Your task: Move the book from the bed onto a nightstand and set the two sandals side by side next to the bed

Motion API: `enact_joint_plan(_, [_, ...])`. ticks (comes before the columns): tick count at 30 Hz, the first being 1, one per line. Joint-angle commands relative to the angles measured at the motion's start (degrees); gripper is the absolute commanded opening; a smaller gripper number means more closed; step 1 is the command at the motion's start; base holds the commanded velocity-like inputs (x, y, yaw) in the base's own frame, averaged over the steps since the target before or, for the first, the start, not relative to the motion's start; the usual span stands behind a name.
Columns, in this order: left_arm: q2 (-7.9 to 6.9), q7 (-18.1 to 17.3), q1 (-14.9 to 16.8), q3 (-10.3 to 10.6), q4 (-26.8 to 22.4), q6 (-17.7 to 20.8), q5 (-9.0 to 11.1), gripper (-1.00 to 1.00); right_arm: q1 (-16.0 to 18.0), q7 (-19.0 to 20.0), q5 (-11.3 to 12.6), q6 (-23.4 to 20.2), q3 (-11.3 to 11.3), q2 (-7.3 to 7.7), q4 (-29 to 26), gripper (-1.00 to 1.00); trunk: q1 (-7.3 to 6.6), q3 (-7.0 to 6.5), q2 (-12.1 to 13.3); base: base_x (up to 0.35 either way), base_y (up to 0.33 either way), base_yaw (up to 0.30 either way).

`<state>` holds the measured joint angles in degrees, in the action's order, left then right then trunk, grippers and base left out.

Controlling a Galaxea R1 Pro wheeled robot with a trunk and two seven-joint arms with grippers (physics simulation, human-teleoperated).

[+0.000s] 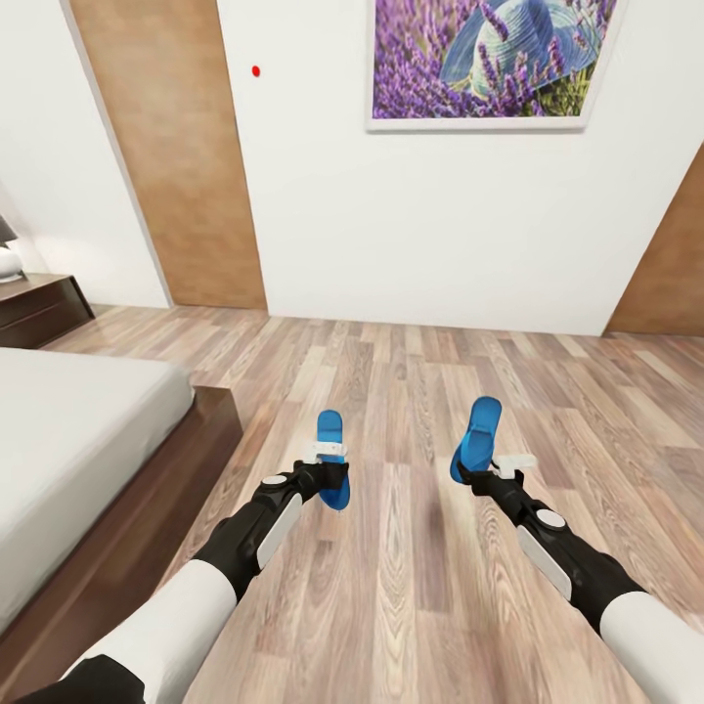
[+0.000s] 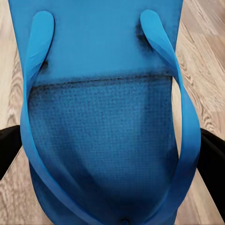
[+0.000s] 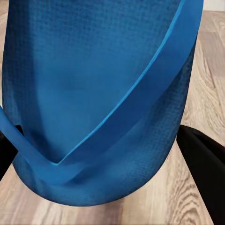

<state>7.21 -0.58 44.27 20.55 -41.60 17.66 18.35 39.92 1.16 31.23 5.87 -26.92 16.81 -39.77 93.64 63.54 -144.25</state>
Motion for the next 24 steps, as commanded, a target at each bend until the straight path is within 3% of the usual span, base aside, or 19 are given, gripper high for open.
enact_joint_plan(1, [-0.01,0.0,0.0,0.0,-0.1,0.3,0.3,-1.00,0.1,0.1,0.6,0.3,-0.3,0.07,0.0,-1.00,0.02,0.05,0.0,0.329,0.000,0.000])
enact_joint_plan(24, [-0.01,0.0,0.0,0.0,0.0,0.3,0.3,-1.00,0.1,0.1,0.7,0.4,-0.3,0.07,0.0,-1.00,0.02,0.05,0.0,0.329,-0.064,0.000])
